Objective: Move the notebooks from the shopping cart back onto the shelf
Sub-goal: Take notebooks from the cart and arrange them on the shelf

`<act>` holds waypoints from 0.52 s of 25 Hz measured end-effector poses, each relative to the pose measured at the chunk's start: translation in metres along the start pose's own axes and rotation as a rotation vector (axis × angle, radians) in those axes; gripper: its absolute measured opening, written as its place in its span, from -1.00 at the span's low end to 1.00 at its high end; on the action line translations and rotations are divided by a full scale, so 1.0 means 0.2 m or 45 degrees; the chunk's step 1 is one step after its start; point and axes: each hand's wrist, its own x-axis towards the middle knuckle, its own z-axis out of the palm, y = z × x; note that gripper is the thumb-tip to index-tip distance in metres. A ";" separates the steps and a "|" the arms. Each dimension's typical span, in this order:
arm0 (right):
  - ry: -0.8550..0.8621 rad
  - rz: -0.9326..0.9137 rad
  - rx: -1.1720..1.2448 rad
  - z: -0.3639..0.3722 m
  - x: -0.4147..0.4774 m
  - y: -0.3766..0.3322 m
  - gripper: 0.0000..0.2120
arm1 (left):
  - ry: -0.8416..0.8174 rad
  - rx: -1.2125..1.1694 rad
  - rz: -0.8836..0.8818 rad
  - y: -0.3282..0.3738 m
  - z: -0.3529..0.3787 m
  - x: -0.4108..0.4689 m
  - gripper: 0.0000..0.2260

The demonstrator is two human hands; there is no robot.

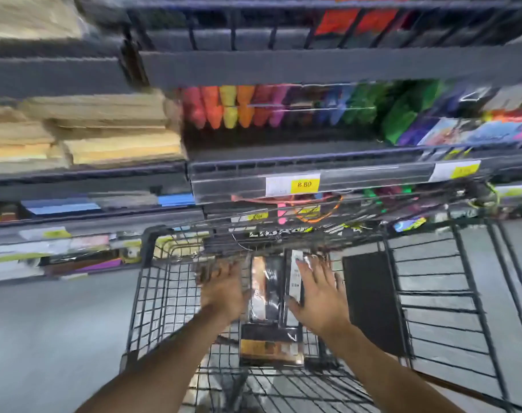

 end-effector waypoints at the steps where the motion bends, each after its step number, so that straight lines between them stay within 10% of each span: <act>1: -0.016 -0.003 0.016 0.06 0.05 0.02 -0.19 | -0.035 -0.025 -0.030 0.01 0.07 0.06 -0.31; 9: -0.035 0.068 0.106 0.32 0.21 0.11 0.28 | -0.188 -0.428 -0.351 0.05 0.55 0.46 -0.06; 13: 0.009 0.073 0.175 0.39 0.25 0.15 -0.04 | -0.175 -0.539 -0.449 0.03 0.63 0.58 -0.10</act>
